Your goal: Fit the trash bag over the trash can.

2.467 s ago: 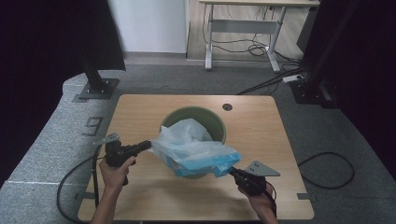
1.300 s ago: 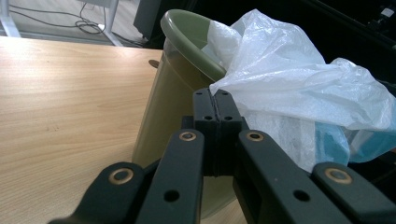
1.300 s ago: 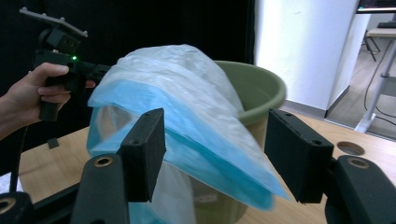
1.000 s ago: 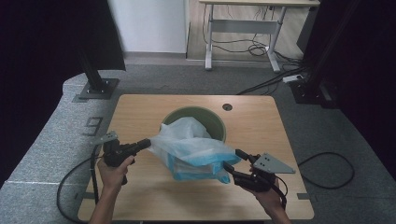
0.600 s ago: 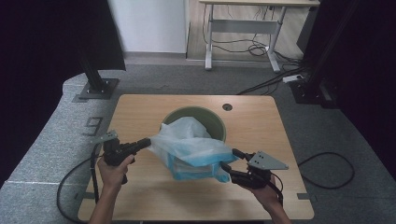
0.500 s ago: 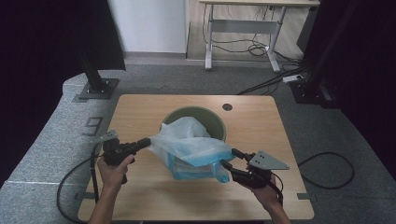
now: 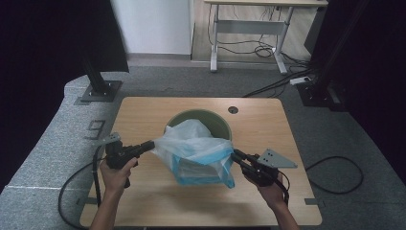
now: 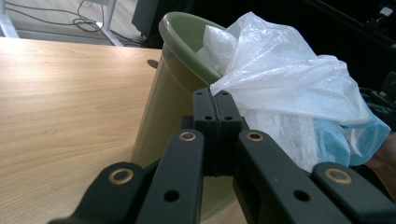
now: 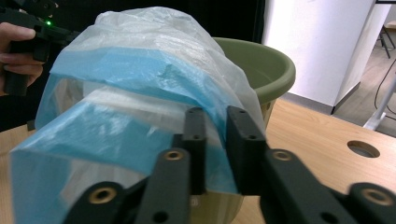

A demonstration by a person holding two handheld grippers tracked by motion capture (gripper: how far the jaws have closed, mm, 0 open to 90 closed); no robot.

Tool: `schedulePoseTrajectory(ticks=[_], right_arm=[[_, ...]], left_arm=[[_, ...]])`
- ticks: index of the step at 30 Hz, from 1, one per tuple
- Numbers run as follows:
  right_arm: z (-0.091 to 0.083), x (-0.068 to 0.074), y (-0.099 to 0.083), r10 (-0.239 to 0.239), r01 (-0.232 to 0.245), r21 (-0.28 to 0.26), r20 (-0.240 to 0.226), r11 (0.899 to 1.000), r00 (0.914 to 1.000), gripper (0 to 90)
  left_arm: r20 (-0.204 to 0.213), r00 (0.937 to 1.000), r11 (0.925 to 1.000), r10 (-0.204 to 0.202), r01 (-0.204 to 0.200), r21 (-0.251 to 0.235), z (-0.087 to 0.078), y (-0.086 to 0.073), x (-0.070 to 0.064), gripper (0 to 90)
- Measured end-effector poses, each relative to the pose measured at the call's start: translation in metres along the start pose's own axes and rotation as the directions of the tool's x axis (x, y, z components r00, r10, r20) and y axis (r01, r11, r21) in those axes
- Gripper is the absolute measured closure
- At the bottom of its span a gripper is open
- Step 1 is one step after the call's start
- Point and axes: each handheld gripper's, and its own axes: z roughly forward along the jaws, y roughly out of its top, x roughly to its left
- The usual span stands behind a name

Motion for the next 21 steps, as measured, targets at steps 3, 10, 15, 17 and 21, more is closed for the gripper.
schedulePoseTrajectory(ticks=[3,10,15,17,21], right_arm=[[0.003,-0.002,0.002,0.001,-0.001,0.000,-0.012,1.000,0.9999,85.0],[0.006,-0.006,0.016,-0.017,0.017,-0.001,0.010,1.000,0.9998,88.8],[0.011,-0.015,0.034,-0.023,0.024,-0.007,0.043,1.000,0.9988,88.9],[0.015,-0.020,0.042,-0.024,0.024,-0.006,0.057,1.000,0.9981,88.9],[0.027,-0.030,0.057,-0.036,0.035,0.006,0.097,0.999,0.9947,88.9]], left_arm=[[-0.001,1.0000,1.0000,0.005,-0.005,0.000,-0.001,0.002,-0.001,89.8],[-0.012,0.9998,0.9999,0.015,-0.015,0.001,-0.001,0.011,-0.002,89.8],[-0.034,0.9987,0.9991,0.040,-0.039,0.017,0.003,0.026,-0.002,89.9],[-0.051,0.9973,0.9983,0.052,-0.051,0.028,0.005,0.033,-0.001,89.8],[-0.077,0.9951,0.9969,0.062,-0.058,0.053,0.012,0.047,0.004,89.8]])
